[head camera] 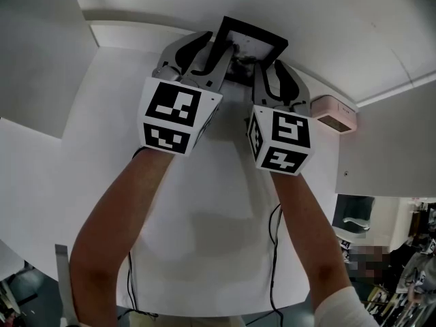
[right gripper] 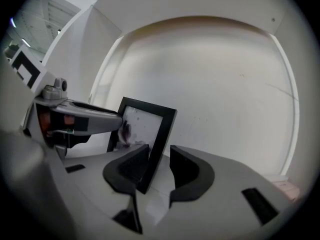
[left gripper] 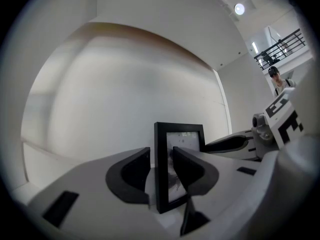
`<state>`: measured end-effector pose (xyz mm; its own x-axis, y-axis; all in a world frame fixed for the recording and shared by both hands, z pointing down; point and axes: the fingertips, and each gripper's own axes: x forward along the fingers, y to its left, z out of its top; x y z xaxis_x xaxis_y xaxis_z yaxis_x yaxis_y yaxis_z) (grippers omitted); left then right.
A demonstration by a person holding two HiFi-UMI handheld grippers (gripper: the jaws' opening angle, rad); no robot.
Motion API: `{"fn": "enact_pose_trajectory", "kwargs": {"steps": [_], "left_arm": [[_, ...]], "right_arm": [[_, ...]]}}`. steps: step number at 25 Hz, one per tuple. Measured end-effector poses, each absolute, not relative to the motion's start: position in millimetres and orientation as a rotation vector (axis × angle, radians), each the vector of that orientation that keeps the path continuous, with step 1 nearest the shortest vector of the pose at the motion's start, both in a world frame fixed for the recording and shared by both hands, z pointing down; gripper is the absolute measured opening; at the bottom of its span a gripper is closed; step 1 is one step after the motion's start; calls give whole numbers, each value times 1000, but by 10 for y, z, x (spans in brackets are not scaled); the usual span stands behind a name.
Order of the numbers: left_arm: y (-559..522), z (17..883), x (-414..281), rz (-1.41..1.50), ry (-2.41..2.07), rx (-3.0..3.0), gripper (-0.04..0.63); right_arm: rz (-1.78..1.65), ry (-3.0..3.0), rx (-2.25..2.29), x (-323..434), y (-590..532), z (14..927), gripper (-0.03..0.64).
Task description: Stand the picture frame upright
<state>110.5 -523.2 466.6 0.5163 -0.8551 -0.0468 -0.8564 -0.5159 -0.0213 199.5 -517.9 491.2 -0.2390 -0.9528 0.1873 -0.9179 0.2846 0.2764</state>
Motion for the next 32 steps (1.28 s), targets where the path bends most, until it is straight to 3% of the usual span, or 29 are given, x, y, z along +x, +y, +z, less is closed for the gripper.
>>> {"fn": "enact_pose_trajectory", "kwargs": {"steps": [32], "left_arm": [[-4837, 4719, 1039, -24, 1518, -2760, 140]], "right_arm": [[-56, -2211, 1736, 2023, -4779, 4880, 161]]}}
